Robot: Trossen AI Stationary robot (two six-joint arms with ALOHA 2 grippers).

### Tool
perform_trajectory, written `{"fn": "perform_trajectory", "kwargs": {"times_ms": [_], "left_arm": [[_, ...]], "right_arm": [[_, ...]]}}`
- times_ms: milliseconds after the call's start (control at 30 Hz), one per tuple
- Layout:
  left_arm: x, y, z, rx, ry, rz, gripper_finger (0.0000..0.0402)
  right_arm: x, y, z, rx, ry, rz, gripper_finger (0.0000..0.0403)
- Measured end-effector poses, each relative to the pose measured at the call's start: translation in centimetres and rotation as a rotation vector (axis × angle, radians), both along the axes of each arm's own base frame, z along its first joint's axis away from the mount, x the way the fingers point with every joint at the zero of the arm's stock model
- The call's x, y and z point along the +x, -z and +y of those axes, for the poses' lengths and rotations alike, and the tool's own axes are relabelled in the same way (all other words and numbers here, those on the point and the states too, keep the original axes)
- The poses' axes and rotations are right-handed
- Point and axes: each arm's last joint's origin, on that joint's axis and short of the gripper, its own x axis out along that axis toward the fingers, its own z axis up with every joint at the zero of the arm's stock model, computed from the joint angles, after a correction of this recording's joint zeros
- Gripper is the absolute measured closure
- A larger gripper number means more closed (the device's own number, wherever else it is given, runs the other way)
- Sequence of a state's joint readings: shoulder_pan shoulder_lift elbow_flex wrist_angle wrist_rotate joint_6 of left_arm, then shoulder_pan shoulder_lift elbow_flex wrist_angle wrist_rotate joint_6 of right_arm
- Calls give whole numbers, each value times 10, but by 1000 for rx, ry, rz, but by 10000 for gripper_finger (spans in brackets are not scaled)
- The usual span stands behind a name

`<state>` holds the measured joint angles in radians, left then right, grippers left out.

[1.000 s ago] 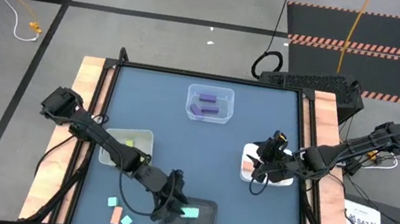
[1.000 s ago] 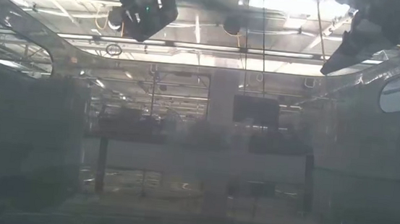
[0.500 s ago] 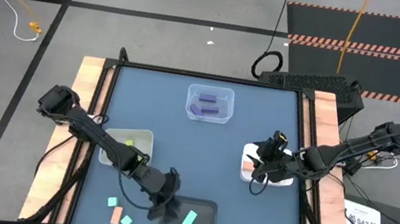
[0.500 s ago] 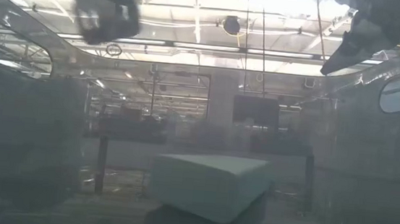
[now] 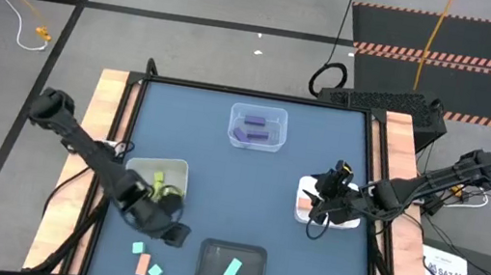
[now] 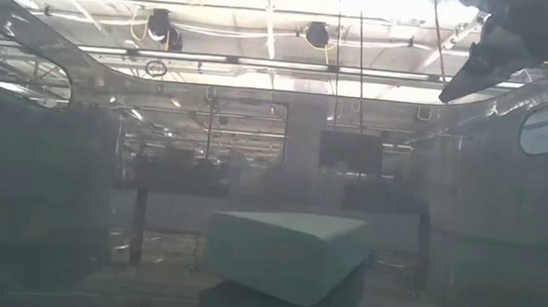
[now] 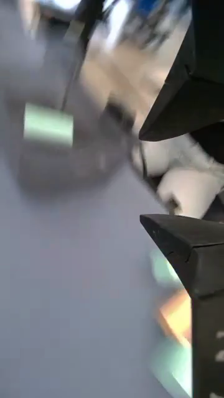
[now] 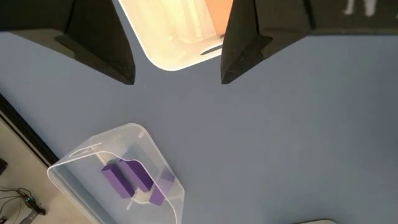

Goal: Sort & place blocks by color
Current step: Put the left light blue block into the black bin

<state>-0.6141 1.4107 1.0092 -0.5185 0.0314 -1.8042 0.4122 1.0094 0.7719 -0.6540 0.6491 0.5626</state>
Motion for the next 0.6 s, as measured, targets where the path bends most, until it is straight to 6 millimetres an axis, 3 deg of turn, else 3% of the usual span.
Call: {"fn": "perform_trajectory", "kwargs": {"times_ms": [200, 600], "left_arm": [[-29, 18, -18, -10, -221, 304, 197], [-59, 43, -55, 0, -403, 493, 196]], "right_arm": [[0, 0, 0, 0, 0, 0, 174], [0, 0, 0, -1, -1, 1, 174]]}}
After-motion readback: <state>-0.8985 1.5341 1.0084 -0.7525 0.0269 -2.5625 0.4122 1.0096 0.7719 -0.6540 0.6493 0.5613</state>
